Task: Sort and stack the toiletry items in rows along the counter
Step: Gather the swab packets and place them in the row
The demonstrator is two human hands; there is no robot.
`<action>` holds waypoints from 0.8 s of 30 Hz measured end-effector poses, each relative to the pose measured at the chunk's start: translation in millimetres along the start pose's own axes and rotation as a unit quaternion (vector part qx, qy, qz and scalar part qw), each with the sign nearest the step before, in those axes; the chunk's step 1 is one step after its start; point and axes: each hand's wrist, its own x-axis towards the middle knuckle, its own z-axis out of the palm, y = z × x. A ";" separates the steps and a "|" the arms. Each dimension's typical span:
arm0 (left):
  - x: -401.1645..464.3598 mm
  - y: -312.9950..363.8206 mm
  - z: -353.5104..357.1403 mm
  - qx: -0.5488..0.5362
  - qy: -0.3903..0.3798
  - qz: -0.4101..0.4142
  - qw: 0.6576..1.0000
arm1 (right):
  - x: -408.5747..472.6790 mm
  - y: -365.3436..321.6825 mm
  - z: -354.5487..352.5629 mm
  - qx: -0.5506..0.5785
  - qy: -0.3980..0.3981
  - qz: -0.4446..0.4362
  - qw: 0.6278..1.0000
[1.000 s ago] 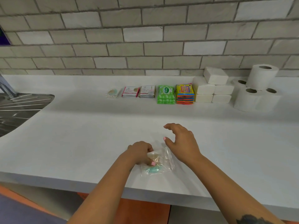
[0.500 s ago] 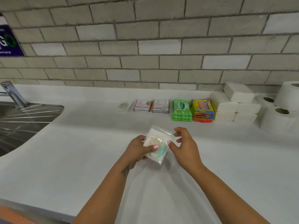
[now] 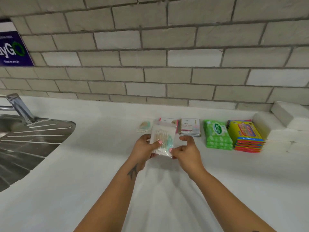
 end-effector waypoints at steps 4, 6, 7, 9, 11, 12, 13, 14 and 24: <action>36.2 5.4 -17.4 0.017 0.003 -0.018 1.000 | 32.0 -10.6 21.6 0.017 0.013 0.006 1.000; 54.9 6.5 -26.3 0.029 0.014 -0.031 0.999 | 47.0 -14.2 34.0 0.004 0.015 -0.006 1.000; 64.1 6.9 -30.7 0.033 0.023 -0.035 0.999 | 53.9 -15.8 40.4 -0.013 0.011 -0.015 1.000; 82.3 6.8 -39.3 0.038 0.039 -0.038 0.998 | 65.5 -19.0 52.9 -0.065 -0.010 -0.035 0.997; 100.0 5.9 -48.2 0.044 0.047 -0.040 0.997 | 77.0 -17.9 65.5 -0.142 -0.025 -0.070 0.987; 108.8 5.4 -52.5 0.045 0.050 -0.040 0.997 | 83.2 -17.0 71.5 -0.176 -0.022 -0.093 0.980; 118.0 5.3 -56.6 0.046 0.056 -0.041 0.997 | 89.8 -16.3 77.4 -0.202 -0.013 -0.113 0.973; 127.3 5.4 -60.5 0.047 0.067 -0.044 0.996 | 97.2 -16.0 83.2 -0.223 -0.002 -0.129 0.966; 203.4 -1.3 -79.8 0.335 0.110 -0.005 0.936 | 175.5 -5.1 116.7 -0.403 0.007 -0.169 0.900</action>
